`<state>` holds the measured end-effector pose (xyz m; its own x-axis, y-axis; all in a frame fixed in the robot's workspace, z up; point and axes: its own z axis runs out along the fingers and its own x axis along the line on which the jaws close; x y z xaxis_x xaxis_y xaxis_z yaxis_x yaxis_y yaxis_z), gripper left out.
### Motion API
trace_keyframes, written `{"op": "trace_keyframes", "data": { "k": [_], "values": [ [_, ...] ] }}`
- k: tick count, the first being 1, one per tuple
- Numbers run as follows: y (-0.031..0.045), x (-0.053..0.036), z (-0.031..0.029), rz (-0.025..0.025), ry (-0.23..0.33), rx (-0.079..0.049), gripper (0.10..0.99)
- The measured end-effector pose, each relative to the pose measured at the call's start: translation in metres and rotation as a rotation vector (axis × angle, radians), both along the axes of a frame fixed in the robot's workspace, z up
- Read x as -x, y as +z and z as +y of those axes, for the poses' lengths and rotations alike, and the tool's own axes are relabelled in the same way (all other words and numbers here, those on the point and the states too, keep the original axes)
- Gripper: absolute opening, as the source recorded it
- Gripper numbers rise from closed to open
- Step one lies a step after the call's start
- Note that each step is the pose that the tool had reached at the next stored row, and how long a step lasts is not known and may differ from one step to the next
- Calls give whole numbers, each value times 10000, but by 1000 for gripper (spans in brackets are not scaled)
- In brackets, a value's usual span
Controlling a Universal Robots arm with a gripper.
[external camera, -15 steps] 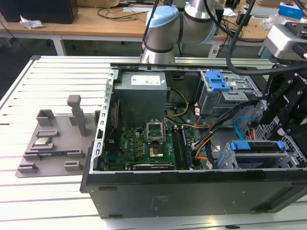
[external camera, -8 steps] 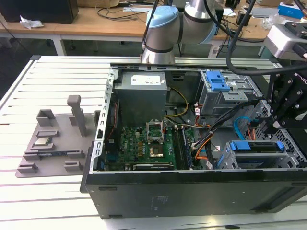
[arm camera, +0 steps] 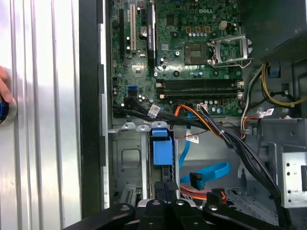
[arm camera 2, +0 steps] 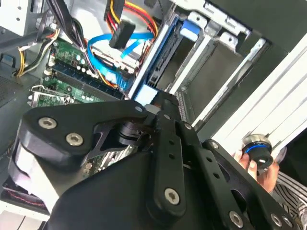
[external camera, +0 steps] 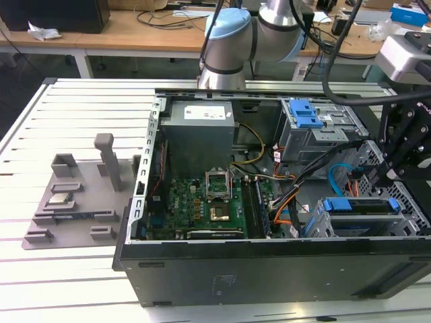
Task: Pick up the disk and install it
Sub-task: 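Insert the first disk wire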
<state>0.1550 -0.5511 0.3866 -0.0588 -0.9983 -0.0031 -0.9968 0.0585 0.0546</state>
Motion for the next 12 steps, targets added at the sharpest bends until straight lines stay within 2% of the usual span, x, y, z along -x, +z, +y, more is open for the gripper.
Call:
{"op": "trace_keyframes", "data": {
  "k": [3, 7, 8, 9, 10, 12],
  "values": [
    [-52, -156, 149, 12, 0, 73, 106],
    [-81, -218, 315, 12, 0, 136, 106],
    [-120, -241, 406, 13, 0, 156, 106],
    [-140, -244, 458, 13, -1, 158, 106],
    [-147, -243, 488, 13, -2, 160, 106],
    [-150, -244, 504, 13, -1, 158, 106]
  ]
}}
